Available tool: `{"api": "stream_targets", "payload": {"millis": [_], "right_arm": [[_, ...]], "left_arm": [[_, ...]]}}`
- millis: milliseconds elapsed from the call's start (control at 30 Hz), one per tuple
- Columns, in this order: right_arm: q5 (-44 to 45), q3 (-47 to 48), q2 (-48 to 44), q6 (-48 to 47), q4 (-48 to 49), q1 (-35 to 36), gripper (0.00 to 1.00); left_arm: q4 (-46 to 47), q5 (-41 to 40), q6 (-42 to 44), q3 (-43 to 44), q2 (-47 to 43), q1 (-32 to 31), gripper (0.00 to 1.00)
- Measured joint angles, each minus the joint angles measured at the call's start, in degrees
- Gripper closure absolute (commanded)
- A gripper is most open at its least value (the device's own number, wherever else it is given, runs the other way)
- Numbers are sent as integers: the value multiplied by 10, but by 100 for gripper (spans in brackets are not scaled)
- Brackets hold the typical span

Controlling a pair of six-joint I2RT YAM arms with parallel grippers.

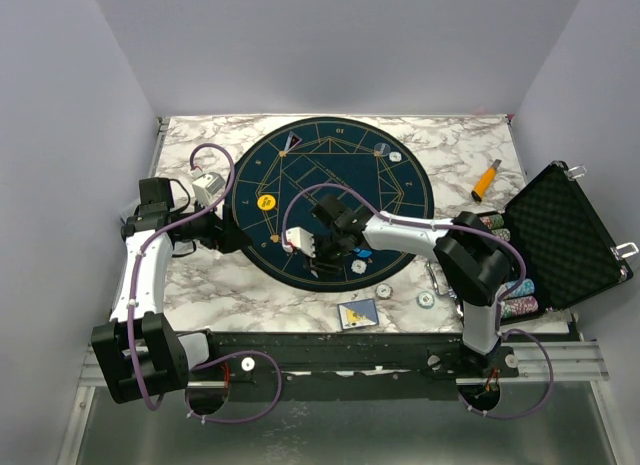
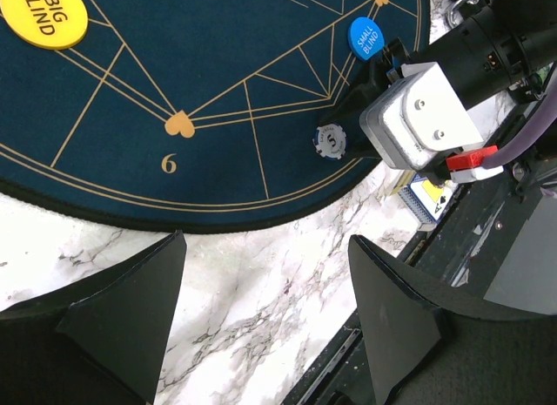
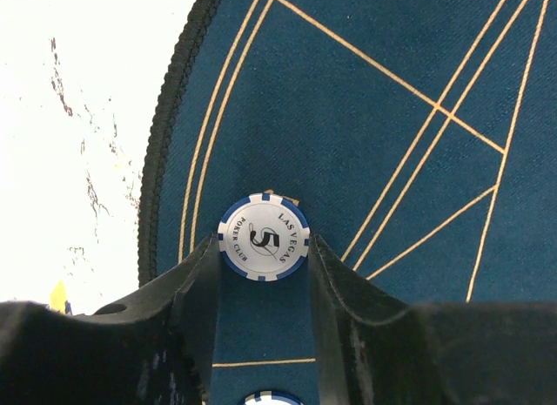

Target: Distribute texas hold em gaming equipment

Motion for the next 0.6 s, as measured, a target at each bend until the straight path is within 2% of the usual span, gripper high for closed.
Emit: {"api": "stream_targets", "payload": {"millis": [600], "right_arm": [[12,24,7,21,15,2,67]], "left_arm": [[-2,3,0,0,0,10,22]]}}
